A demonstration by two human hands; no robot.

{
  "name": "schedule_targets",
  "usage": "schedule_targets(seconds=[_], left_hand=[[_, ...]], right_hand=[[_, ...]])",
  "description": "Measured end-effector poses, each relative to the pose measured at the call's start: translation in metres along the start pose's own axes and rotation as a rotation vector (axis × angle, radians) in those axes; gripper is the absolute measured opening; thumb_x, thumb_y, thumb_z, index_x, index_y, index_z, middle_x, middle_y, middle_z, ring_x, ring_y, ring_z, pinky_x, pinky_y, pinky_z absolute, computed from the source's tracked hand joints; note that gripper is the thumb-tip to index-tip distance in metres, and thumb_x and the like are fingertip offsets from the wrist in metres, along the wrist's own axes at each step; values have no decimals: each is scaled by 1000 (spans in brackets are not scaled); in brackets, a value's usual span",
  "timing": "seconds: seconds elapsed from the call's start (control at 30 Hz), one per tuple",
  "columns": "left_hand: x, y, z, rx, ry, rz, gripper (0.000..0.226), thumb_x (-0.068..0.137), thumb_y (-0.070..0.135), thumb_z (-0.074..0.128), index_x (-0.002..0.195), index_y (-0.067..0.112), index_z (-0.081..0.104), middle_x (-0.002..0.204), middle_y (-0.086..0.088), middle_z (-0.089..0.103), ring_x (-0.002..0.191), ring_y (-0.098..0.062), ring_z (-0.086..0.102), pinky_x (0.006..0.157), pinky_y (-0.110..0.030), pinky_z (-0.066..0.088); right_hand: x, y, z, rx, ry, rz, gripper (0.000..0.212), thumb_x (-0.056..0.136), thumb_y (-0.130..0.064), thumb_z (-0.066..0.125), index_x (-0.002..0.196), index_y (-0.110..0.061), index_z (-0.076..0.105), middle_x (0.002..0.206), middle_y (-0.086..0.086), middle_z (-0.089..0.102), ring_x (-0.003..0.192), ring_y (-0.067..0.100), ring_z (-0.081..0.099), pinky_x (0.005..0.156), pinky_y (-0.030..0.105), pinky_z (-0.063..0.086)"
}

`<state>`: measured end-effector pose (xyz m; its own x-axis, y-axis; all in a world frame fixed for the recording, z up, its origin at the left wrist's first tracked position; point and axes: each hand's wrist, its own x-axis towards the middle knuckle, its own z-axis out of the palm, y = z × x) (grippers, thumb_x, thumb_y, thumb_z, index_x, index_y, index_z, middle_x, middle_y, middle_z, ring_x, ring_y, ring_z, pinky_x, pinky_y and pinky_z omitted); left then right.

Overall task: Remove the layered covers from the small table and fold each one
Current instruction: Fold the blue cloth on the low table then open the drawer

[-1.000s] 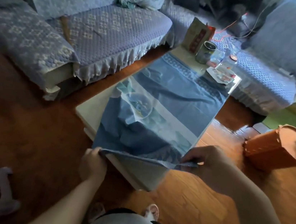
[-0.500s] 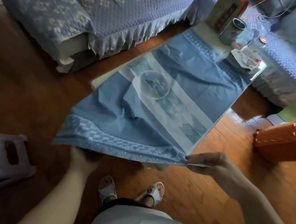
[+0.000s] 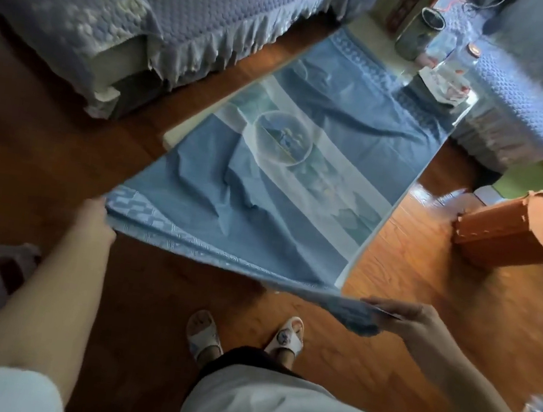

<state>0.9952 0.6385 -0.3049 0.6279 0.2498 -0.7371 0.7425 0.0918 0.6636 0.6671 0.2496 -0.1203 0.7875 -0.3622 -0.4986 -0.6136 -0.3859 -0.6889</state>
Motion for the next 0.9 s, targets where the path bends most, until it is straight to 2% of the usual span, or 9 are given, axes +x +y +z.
schedule_targets(seconds=[0.07,0.13,0.2,0.27,0.4,0.6,0.7,0.77,0.9], left_hand=[[2,26,-11,-102,176,126,17,91,31,70,102,20,63,118,-7,72,88,-17,70,71,-28,59],[2,43,-23,-146,145,185,29,83,33,78,107,18,68,106,-2,75,89,-17,74,75,-36,61],[3,54,-37,-138,88,127,33,80,30,81,109,18,69,104,-2,75,87,-21,75,73,-41,61],[11,55,-48,-103,10,0,18,87,25,74,104,20,68,102,-2,74,86,-22,73,72,-42,57],[32,50,-64,2,-53,-148,5,96,19,61,94,18,66,105,-1,71,99,-22,69,89,-42,53],[57,52,-61,19,-128,-145,17,101,4,52,94,15,63,114,-3,69,91,-15,67,103,-36,50],[69,54,-60,-12,-58,-170,11,96,5,58,93,14,65,107,-4,71,85,-17,69,95,-36,54],[57,57,-54,-28,-7,-206,12,96,9,58,105,10,66,122,-5,68,99,-22,70,86,-36,56],[27,52,-42,24,77,-115,44,107,10,43,151,4,42,157,-13,42,142,-27,44,101,-28,41]], right_hand=[[6,-3,20,-220,150,70,14,75,-17,84,77,-31,80,100,-12,73,100,15,62,79,20,47],[-2,10,40,-323,1,37,5,71,-36,82,75,-38,80,89,-14,76,89,7,67,78,29,54],[-3,22,56,-433,-332,71,32,59,-55,86,80,-31,81,83,-5,77,80,9,71,76,42,56],[-5,25,69,-436,-395,17,57,54,-62,90,82,-13,80,75,-2,75,70,14,69,69,45,55],[3,23,87,-432,-336,132,12,88,-7,67,82,3,69,55,-1,62,48,4,55,53,32,55],[10,30,97,-293,-421,288,18,78,-16,80,82,-33,80,78,-2,75,65,1,58,65,23,49],[10,36,101,-268,-332,255,11,83,-11,78,81,-22,78,63,-12,65,58,0,52,57,18,43],[9,39,102,-191,-182,259,9,87,-7,74,78,-6,72,57,-10,56,56,7,48,51,17,36],[13,46,93,-283,132,280,19,88,-7,73,80,-24,73,71,-7,66,66,14,59,59,25,53]])
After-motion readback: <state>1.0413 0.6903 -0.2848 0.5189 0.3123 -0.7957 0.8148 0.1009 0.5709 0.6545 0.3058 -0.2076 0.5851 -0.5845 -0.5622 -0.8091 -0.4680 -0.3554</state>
